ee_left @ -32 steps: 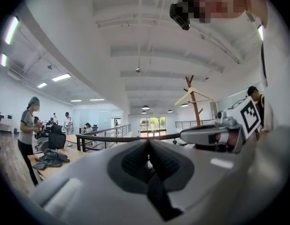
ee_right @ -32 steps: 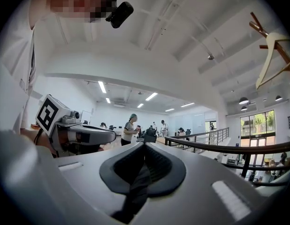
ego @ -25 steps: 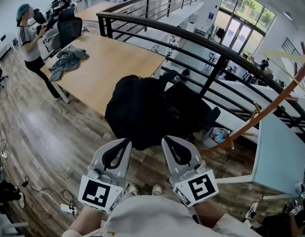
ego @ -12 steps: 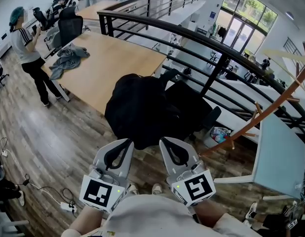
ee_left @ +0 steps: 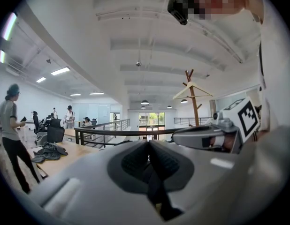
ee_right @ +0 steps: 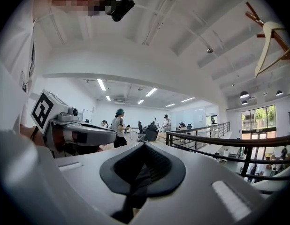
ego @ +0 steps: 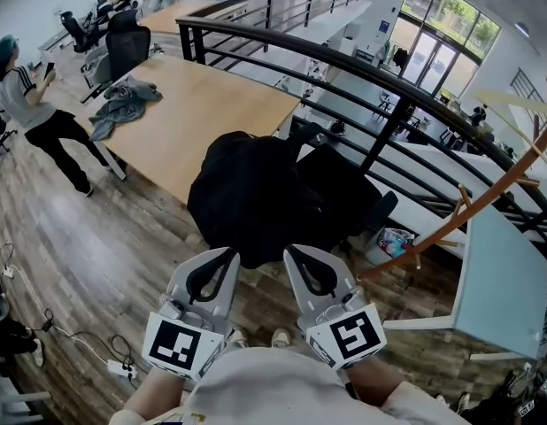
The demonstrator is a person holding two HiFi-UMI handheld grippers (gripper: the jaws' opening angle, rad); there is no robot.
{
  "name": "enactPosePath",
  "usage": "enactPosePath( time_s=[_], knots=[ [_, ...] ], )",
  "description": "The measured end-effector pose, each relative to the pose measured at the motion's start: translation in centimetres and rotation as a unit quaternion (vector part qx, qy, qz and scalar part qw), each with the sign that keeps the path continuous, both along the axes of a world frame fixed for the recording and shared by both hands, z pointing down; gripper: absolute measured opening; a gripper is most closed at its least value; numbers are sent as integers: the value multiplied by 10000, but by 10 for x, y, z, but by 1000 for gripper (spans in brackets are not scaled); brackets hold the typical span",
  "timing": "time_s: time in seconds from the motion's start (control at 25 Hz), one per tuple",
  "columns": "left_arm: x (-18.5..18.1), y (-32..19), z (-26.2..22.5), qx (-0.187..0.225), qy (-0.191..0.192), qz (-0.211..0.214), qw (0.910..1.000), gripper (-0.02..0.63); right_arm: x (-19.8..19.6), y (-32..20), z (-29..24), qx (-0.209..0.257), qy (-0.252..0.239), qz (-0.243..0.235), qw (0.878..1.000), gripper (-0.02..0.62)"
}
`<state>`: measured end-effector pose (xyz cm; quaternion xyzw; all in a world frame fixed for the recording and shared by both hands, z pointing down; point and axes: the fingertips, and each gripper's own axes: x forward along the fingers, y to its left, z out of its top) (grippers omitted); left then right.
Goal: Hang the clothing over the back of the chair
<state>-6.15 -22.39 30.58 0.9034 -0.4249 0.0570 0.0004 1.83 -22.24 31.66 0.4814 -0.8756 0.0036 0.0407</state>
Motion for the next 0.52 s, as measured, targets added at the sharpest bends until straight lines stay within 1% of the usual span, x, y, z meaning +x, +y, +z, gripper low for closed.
enactPosePath(
  time_s=[0.52],
  knots=[
    [5, -4, 4, -58, -43, 14, 10000, 3, 0, -4, 2, -24, 0, -79, 10000, 0]
  ],
)
